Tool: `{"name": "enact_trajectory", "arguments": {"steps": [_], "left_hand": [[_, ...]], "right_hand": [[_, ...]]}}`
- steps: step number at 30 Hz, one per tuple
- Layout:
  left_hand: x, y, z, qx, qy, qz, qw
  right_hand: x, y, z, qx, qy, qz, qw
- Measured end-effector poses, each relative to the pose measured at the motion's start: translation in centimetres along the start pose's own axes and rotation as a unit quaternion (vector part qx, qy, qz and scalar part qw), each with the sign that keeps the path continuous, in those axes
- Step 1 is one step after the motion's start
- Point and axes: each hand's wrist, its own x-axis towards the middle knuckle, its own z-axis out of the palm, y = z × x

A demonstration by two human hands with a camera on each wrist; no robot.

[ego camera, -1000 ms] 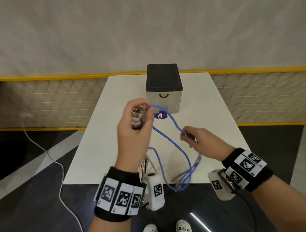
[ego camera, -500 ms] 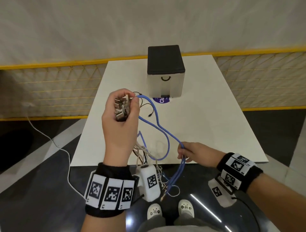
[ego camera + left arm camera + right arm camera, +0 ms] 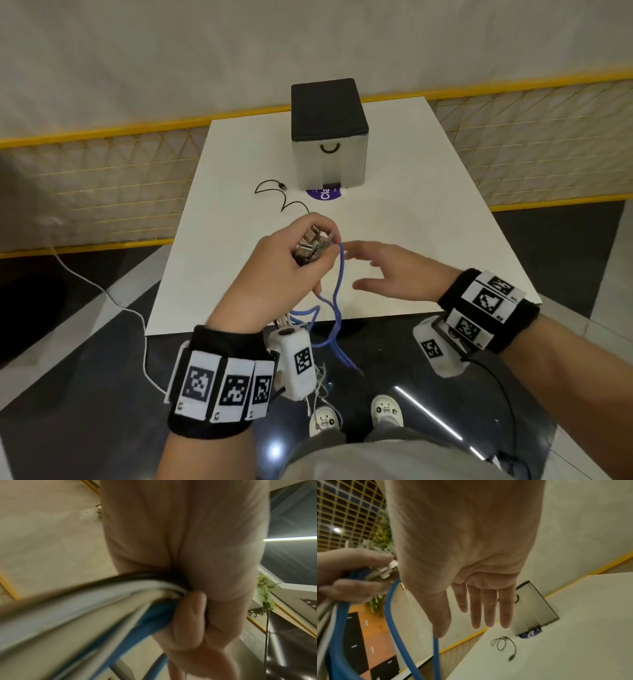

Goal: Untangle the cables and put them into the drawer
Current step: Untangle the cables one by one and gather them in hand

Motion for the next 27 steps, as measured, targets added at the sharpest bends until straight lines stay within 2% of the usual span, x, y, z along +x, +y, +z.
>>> {"name": "enact_trajectory", "arguments": {"steps": [5, 10, 14, 17, 19, 21, 25, 27], "left_hand": [[0.2, 0.2, -0.4, 0.041, -0.018, 0.008, 0.999], [0.8, 0.6, -0.6, -0.01, 0.063, 0.074, 0.995], [1.7, 1.5, 0.7, -0.062, 0.117, 0.109, 0.985], [2.2, 2.1, 1.8, -0.084, 0.148, 0.12, 0.978], [2.4, 2.5, 1.5, -0.116, 0.173, 0.131, 0.969], [2.6, 3.0, 0.3, -0.147, 0.215, 0.151, 0.954], [2.5, 3.5, -2.5, -0.211, 0.282, 0.192, 0.916], [2.2, 3.6, -3.4, -0.227, 0.303, 0.206, 0.902]], "right_hand": [[0.7, -2.0, -1.2, 0.005, 0.032, -0.049, 0.998], [0.4, -4.3, -2.0, 0.031, 0.014, -0.07, 0.997], [0.7, -7.5, -0.8, 0.132, -0.032, -0.106, 0.985], [1.3, -8.4, 1.8, 0.27, 0.007, -0.117, 0.956], [1.5, -7.5, 3.3, 0.25, 0.035, -0.127, 0.959], [1.9, -5.9, 4.7, 0.194, 0.025, -0.125, 0.973], [2.7, -1.6, 6.9, 0.139, -0.02, -0.041, 0.989], [2.7, 0.4, 8.0, 0.108, -0.07, -0.007, 0.992]]}}
